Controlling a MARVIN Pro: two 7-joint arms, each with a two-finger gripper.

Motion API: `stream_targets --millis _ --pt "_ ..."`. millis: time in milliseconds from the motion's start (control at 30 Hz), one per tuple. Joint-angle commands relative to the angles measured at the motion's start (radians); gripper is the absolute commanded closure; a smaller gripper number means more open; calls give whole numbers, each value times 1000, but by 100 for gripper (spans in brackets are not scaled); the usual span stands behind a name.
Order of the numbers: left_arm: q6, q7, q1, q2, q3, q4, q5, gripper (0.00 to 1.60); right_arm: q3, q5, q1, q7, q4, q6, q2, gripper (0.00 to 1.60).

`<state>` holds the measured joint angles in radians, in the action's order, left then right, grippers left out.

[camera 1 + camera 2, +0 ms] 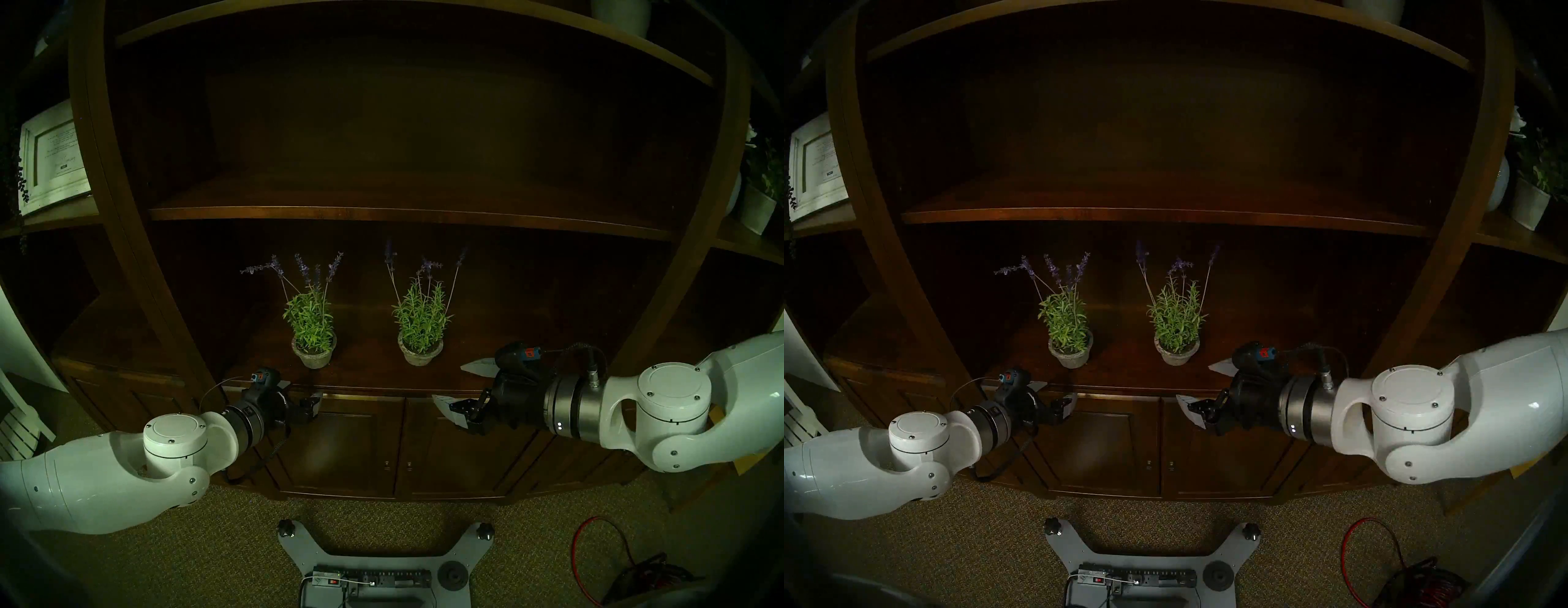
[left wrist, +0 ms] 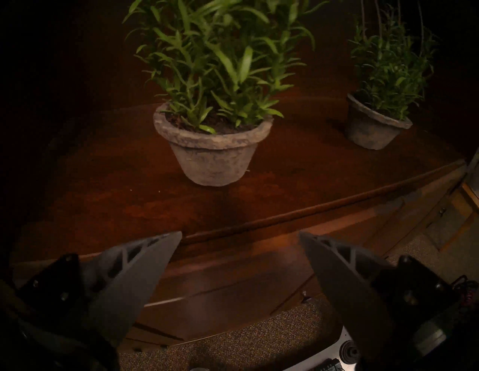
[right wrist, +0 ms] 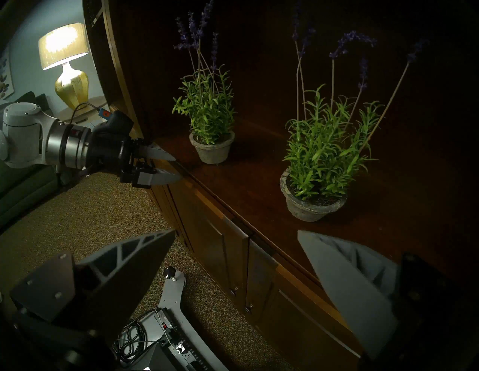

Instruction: Place the fake decorative plant upright

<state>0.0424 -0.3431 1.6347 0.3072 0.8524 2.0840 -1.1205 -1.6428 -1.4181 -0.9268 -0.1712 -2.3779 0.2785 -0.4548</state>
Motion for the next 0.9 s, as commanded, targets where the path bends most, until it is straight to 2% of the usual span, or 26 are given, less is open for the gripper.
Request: stream_targets --millis 0,367,867 --pt "-52 -16 104 -108 31 117 19 0 15 2 -12 1 0 5 0 0" --pt "-123 -60 202 -158 39 158 64 0 13 2 -12 0 0 5 0 0" --pt "-259 -120 266 -187 97 177 91 0 13 2 -12 0 0 5 0 0"
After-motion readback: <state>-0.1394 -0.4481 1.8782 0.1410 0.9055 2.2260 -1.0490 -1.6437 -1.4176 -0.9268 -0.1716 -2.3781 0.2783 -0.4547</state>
